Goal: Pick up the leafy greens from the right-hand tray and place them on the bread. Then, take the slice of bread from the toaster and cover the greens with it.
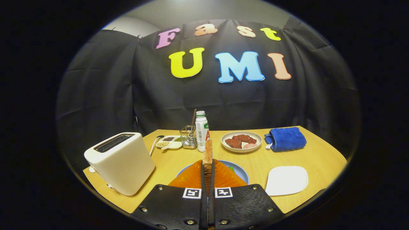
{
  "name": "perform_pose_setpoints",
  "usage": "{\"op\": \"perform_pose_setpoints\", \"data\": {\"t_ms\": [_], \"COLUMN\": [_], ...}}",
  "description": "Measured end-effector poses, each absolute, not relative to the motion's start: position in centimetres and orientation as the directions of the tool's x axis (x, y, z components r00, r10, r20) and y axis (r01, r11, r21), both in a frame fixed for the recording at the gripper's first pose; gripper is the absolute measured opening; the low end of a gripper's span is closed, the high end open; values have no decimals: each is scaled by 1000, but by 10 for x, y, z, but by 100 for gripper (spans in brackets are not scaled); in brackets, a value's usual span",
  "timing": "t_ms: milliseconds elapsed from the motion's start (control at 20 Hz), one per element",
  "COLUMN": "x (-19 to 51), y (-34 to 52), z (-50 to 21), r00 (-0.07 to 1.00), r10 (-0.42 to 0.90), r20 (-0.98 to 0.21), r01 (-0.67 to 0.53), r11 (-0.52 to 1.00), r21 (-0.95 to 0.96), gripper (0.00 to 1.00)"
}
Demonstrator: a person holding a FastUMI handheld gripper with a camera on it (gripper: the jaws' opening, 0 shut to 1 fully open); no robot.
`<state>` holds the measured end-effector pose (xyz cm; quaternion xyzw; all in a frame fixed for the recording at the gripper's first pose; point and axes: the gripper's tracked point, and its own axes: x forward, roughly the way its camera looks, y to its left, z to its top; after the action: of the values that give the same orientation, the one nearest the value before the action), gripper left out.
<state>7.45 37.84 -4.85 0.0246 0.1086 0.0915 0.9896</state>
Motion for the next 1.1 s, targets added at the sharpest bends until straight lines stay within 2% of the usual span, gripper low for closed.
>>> {"op": "perform_pose_setpoints", "data": {"t_ms": [550, 1100], "x": [85, 91], "y": [397, 388], "z": [-68, -86], "r00": [947, 953], "r10": [243, 205], "r20": [-212, -225], "r01": [-218, -183], "r11": [967, 976], "r21": [132, 114], "gripper": [1, 2]}}
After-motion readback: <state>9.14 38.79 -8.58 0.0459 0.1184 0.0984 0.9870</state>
